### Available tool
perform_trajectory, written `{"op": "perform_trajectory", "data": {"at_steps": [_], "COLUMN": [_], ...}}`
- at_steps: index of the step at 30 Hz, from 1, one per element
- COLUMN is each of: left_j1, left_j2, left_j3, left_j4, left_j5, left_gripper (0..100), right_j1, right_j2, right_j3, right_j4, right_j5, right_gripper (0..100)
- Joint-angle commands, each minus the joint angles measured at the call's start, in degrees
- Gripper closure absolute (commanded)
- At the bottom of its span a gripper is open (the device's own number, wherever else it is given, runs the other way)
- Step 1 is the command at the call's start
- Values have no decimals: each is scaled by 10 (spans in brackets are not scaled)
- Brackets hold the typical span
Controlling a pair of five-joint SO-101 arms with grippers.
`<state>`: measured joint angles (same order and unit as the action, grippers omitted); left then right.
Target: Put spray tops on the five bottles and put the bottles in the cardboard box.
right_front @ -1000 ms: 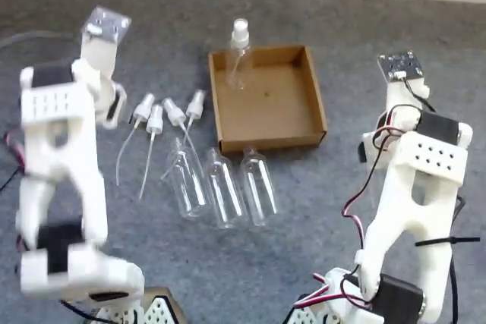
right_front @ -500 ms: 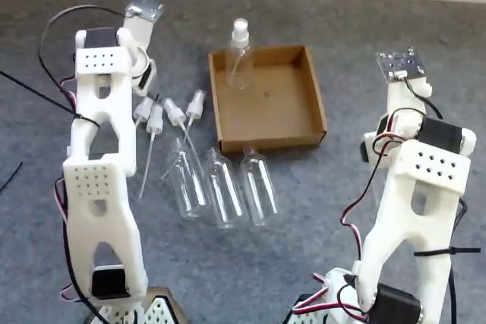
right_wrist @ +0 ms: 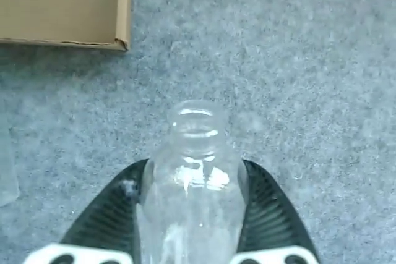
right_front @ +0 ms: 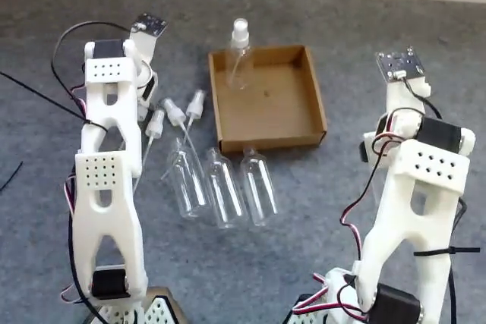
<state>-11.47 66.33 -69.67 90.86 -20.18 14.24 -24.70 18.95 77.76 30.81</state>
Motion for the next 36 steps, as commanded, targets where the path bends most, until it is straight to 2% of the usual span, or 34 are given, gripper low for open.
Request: {"op": "perform_trajectory", "data": {"at_steps": [1,5,10,13,17,21,24,28,32,36], "left_j1": [-5,-5,-16,-39,-68,-65,-17,70,132,213], "left_j2": [0,-8,-69,-136,-290,-534,-722,-926,-1051,-1090], "left_j3": [-21,-30,-131,-147,-58,168,339,488,524,523], "left_j4": [11,23,109,113,116,113,112,63,-1,-99], "left_j5": [3,4,7,9,47,47,46,69,135,200], "left_gripper": [893,973,986,986,986,985,982,982,986,986], "right_j1": [-4,-10,-57,-85,-116,-192,-262,-332,-395,-445], "right_j2": [-23,-23,-24,-35,-74,-145,-195,-258,-327,-407], "right_j3": [-4,-7,-9,-9,-9,-6,13,109,238,366], "right_j4": [-12,-12,-14,-40,-109,-132,-181,-281,-368,-464], "right_j5": [6,6,3,5,4,-16,-89,-149,-181,-200], "right_gripper": [995,992,992,993,994,994,994,995,995,995]}}
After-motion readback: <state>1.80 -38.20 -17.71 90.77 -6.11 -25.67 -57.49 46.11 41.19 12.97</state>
